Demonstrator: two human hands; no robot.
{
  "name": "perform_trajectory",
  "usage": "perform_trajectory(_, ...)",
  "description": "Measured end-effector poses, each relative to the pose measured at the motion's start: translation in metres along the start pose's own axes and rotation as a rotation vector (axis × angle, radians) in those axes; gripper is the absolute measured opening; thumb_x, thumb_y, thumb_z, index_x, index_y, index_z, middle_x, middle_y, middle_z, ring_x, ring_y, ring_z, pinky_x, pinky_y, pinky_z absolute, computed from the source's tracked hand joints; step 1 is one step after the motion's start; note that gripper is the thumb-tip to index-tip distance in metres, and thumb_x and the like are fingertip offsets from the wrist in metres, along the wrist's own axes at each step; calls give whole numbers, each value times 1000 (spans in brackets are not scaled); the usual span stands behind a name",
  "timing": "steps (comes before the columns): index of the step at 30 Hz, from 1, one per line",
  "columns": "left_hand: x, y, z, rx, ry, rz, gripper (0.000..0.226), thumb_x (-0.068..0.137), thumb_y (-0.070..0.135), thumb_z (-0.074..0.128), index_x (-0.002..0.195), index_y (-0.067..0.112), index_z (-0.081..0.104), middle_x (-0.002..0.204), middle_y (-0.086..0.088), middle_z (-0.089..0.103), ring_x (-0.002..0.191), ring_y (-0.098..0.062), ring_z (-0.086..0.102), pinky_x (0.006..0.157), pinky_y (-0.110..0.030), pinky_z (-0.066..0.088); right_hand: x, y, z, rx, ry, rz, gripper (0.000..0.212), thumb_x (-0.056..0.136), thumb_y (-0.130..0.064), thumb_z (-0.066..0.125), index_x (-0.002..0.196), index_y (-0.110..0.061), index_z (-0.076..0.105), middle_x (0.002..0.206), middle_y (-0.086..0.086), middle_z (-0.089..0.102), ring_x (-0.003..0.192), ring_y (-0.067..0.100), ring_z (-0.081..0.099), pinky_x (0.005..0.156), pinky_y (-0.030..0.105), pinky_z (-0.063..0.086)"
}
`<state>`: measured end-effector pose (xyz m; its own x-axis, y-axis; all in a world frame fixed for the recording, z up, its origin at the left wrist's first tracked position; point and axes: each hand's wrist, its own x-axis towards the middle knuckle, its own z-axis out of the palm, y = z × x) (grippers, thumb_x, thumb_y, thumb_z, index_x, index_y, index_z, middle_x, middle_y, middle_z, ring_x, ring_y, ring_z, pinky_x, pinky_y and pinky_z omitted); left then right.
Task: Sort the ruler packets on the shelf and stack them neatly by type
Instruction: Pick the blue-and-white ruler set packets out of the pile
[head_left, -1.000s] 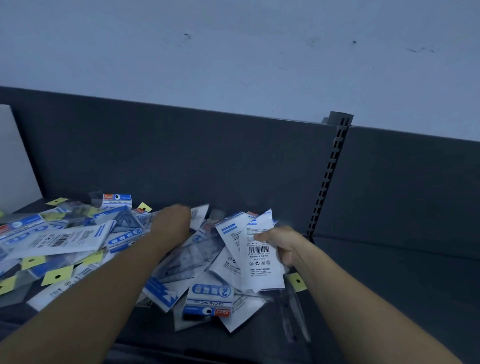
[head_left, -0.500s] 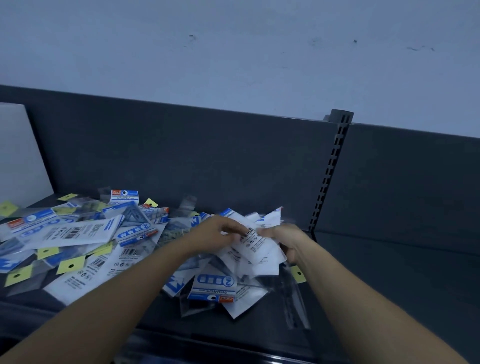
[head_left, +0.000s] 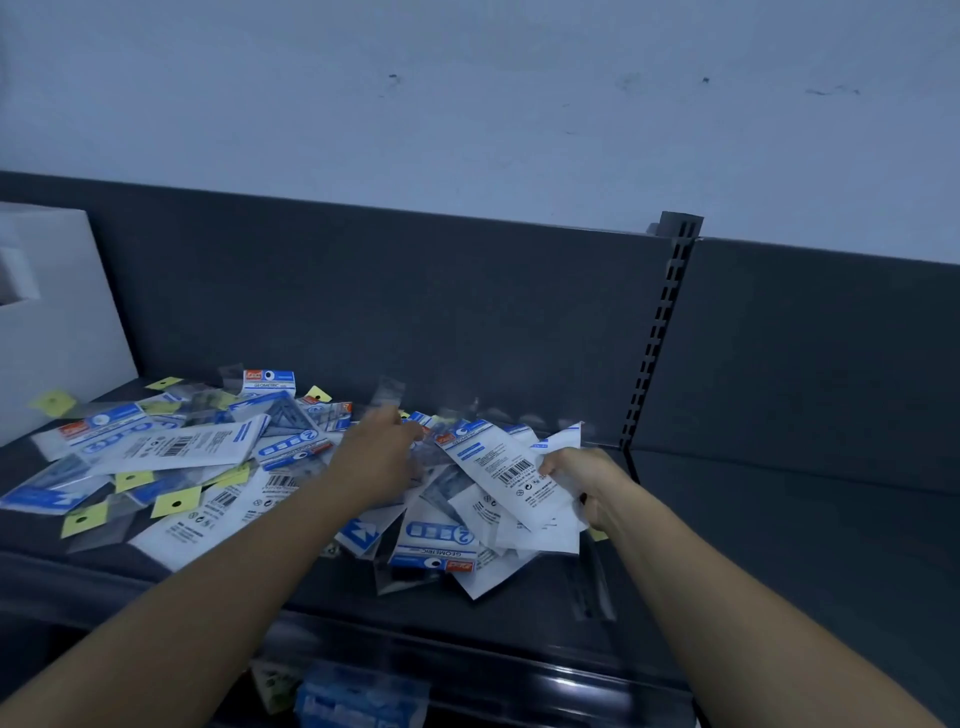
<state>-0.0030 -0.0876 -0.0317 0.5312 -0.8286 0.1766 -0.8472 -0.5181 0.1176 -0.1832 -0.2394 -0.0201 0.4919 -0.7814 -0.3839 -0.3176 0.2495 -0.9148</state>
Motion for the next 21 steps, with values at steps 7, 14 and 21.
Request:
perform_trajectory(7, -26, 25, -21, 126, -454, -54, 108, 53, 86, 62, 138, 23, 41, 142, -7, 38, 130, -26, 40, 102, -39, 40, -16, 1, 1, 85, 22, 3, 13, 85, 11, 50, 93, 2, 56, 73, 17, 60, 36, 22, 60, 33, 22, 45)
perform_trajectory(14, -29, 19, -9, 64, -311, -28, 63, 75, 51, 74, 124, 18, 51, 125, -3, 52, 113, -22, 52, 92, -35, 46, -28, 4, -4, 109, 9, 5, 17, 87, 10, 51, 100, 1, 56, 72, 14, 58, 36, 20, 59, 29, 14, 36)
perform_trajectory(21, -38, 14, -1, 147, -12, 3, 20, 89, 14, 53, 104, 22, 64, 113, -3, 63, 106, -24, 59, 77, -32, 45, -27, 10, -10, 111, -4, -13, 19, 85, 10, 51, 102, 2, 56, 72, 16, 60, 47, 24, 60, 31, 20, 42)
